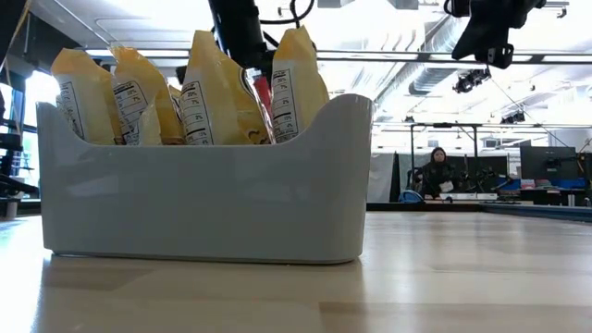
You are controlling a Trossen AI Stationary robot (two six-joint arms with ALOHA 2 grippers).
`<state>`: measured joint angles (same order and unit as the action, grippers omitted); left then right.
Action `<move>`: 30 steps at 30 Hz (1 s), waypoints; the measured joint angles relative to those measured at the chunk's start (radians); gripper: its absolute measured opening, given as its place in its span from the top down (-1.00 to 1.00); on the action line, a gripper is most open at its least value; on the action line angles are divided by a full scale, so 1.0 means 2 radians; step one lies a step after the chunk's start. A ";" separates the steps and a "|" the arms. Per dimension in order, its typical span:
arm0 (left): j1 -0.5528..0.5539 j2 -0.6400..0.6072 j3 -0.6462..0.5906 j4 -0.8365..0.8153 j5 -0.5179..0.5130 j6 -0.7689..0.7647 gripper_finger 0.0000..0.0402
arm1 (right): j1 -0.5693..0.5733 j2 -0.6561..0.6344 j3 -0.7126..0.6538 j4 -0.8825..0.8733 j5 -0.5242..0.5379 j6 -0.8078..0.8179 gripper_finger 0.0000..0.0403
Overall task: Sort Maruchan noodles
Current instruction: Put the orange noodle pack into the transparent bin
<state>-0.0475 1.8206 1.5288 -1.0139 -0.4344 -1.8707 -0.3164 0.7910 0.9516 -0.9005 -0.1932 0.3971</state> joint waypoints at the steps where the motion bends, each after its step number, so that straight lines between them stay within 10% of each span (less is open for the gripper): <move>1: -0.001 0.000 0.000 -0.004 0.001 -0.007 0.96 | 0.000 0.000 0.000 0.000 0.000 -0.003 1.00; 21: -0.003 0.048 0.001 0.014 -0.049 0.026 0.95 | 0.000 0.000 0.000 0.004 0.014 -0.011 1.00; 30: 0.006 0.050 0.001 0.023 -0.030 0.080 0.59 | 0.000 0.002 0.000 0.015 0.016 -0.009 1.00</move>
<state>-0.0362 1.9202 1.5307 -0.9671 -0.4952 -1.7112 -0.3164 0.7940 0.9508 -0.8698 -0.1606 0.3791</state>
